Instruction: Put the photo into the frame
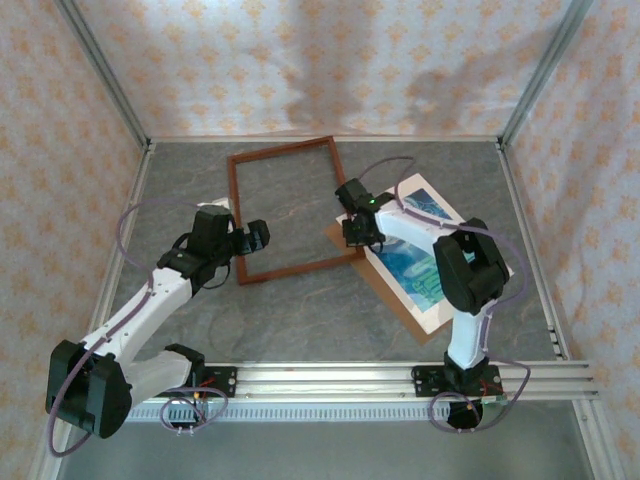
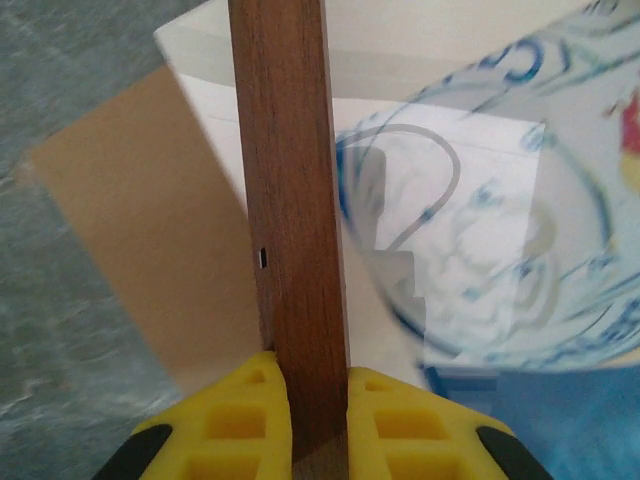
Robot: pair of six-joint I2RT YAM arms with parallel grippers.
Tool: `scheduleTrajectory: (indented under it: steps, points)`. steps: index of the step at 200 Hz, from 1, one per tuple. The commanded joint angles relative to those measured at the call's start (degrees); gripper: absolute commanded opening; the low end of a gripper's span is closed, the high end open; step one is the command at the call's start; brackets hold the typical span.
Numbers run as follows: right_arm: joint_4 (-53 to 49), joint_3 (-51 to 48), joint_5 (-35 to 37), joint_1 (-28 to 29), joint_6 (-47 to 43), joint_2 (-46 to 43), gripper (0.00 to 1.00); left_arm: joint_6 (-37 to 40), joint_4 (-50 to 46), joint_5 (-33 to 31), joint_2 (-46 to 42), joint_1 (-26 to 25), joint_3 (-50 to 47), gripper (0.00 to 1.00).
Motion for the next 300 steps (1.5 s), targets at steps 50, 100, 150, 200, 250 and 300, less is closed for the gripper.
scheduleTrajectory:
  steps: [50,100,150,200,250,300]
  points:
    - [6.9,-1.2,4.2,11.6,21.1,1.5,0.15,-1.2,1.7,-1.5,-2.0,-0.2,-1.3,1.0]
    - [9.4,1.5,3.7,17.0,26.5,7.1,0.17,-1.0,-1.6,-10.5,-4.8,-0.1,-1.9,1.0]
    - [11.6,0.4,5.0,18.6,30.9,6.6,0.24,-0.9,-2.3,-13.7,-6.2,-0.1,-3.2,1.0]
    - [8.7,1.2,6.8,18.6,27.0,2.8,0.51,-1.5,-1.3,-10.8,-7.4,-0.1,-3.3,1.0]
    - [4.4,-0.6,14.1,17.7,17.0,-7.2,0.76,-3.8,2.0,-5.0,-7.0,-0.2,-3.4,1.0]
    - [2.4,-7.2,15.0,4.4,7.2,-15.0,0.91,-7.7,8.6,-1.1,-0.4,-5.4,-2.9,1.0]
